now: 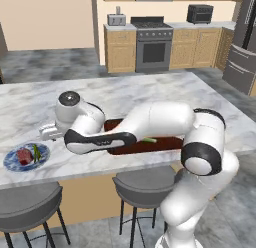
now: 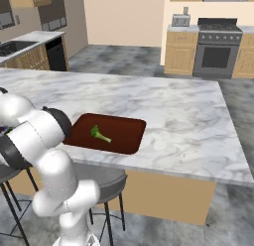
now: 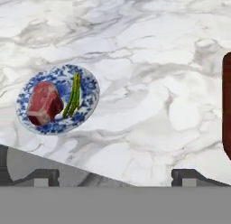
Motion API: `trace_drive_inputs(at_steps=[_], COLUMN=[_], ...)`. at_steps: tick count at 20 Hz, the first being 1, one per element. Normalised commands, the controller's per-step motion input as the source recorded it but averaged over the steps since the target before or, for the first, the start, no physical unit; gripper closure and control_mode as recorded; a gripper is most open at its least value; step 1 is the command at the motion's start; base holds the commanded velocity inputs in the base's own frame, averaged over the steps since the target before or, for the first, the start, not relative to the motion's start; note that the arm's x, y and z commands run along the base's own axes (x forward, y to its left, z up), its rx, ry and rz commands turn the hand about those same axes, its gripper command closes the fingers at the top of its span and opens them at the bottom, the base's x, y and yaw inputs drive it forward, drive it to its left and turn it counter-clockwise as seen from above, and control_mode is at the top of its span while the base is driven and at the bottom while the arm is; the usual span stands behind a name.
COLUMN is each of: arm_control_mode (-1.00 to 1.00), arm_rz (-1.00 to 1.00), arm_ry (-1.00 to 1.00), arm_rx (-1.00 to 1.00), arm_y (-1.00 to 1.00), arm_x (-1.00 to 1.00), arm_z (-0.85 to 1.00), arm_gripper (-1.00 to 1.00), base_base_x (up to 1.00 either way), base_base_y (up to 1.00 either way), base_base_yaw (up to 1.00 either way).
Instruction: Create a steak meal by picking up the steak and asparagus from the tray and placing them on the plate. Leave the celery on the tray.
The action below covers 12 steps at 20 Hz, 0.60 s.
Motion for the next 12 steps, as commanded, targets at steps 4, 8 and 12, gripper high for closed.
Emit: trace_drive_inputs(at_steps=[4, 8, 12], arm_control_mode=[-1.0, -1.0, -1.0], arm_rz=[0.03, 0.03, 0.01], arm_ry=[-0.18, -0.07, -0.03], arm_rx=[0.61, 0.61, 0.6], arm_y=[-0.98, -0.99, -0.97], arm_x=[-0.34, -0.08, -0.02], arm_z=[0.1, 0.0, 0.0], arm_gripper=[-1.0, -1.0, -1.0], base_base_x=[0.0, 0.0, 0.0], base_base_y=[0.0, 0.0, 0.0], base_base_yaw=[0.0, 0.0, 0.0])
